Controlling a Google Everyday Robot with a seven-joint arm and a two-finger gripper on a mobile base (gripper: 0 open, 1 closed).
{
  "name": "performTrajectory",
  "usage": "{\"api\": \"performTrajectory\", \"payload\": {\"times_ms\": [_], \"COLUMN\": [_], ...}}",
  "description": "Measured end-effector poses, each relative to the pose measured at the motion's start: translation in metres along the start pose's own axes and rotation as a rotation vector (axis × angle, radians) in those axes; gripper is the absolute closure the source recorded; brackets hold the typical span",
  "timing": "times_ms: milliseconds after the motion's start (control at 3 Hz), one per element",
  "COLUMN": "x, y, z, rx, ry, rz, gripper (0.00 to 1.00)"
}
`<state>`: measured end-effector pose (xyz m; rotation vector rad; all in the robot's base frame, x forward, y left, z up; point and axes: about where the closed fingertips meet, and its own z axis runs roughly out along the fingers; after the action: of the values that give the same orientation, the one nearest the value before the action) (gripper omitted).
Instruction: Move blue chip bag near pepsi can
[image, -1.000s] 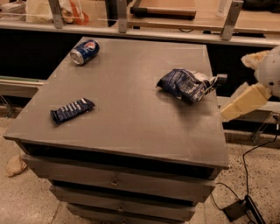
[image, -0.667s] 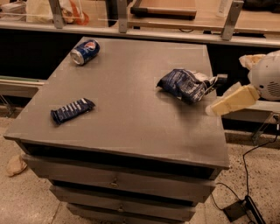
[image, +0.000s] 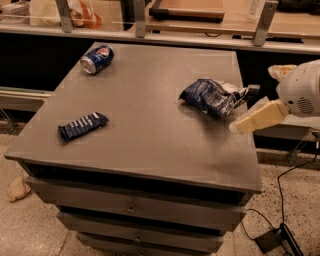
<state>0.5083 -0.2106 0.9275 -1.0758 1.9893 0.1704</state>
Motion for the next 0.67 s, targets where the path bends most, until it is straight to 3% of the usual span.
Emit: {"api": "performTrajectory", "payload": {"times_ms": [333,667], "x": [-0.007,-0.01], "y": [-0.004,0.001], "z": [0.023,0.051], "rx": [-0.006,-0.044], "ry": [-0.022,-0.021], "rz": [-0.072,-0.162], "gripper": [0.0,0.0]}}
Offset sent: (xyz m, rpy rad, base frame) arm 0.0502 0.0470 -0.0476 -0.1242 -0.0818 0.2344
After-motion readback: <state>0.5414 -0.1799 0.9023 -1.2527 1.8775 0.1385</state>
